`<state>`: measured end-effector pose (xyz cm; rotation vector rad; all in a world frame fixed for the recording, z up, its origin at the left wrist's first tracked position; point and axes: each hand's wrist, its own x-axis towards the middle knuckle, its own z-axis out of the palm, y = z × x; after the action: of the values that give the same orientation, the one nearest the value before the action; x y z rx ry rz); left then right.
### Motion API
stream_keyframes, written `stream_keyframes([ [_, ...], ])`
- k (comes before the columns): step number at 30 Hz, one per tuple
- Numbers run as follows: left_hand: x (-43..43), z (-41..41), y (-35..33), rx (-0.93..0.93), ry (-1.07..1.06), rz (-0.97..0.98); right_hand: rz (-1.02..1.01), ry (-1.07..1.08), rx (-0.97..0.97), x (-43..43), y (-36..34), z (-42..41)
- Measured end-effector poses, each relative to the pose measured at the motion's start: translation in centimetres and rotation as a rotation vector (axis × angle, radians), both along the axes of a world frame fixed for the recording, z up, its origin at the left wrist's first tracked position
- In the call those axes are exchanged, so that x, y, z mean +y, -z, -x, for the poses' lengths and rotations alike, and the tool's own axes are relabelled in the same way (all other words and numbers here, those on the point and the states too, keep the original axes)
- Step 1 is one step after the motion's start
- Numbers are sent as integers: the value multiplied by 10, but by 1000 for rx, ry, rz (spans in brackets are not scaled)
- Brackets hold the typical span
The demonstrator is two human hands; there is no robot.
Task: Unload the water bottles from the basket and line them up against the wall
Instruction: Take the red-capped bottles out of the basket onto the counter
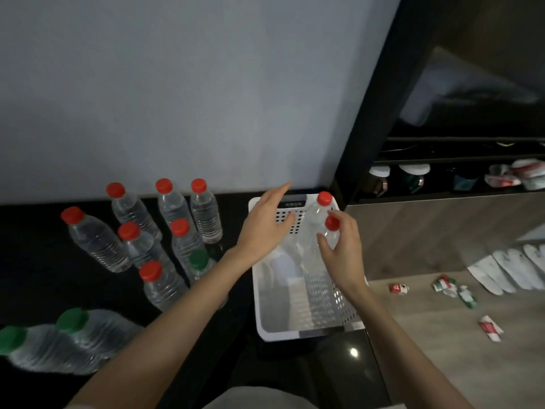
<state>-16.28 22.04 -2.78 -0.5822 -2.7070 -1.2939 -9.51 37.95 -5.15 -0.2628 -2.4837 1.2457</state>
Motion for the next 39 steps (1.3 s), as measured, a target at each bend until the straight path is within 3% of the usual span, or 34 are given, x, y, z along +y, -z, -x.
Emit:
stream_keyframes([
  [7, 46, 55, 25, -125, 163, 198, 128, 15, -142, 17, 12, 28],
  [14, 79, 80, 44, -243, 238, 195, 264, 12, -162, 26, 26, 35],
  [19, 84, 84, 60, -311, 171, 106, 389, -1, -171, 24, 44, 36],
  [25, 74, 77, 69, -539, 62, -75, 309, -43, -263, 24, 50, 39],
  [39, 60, 46, 63, -397, -103, -73, 235, -46, -154, 22, 36, 26],
])
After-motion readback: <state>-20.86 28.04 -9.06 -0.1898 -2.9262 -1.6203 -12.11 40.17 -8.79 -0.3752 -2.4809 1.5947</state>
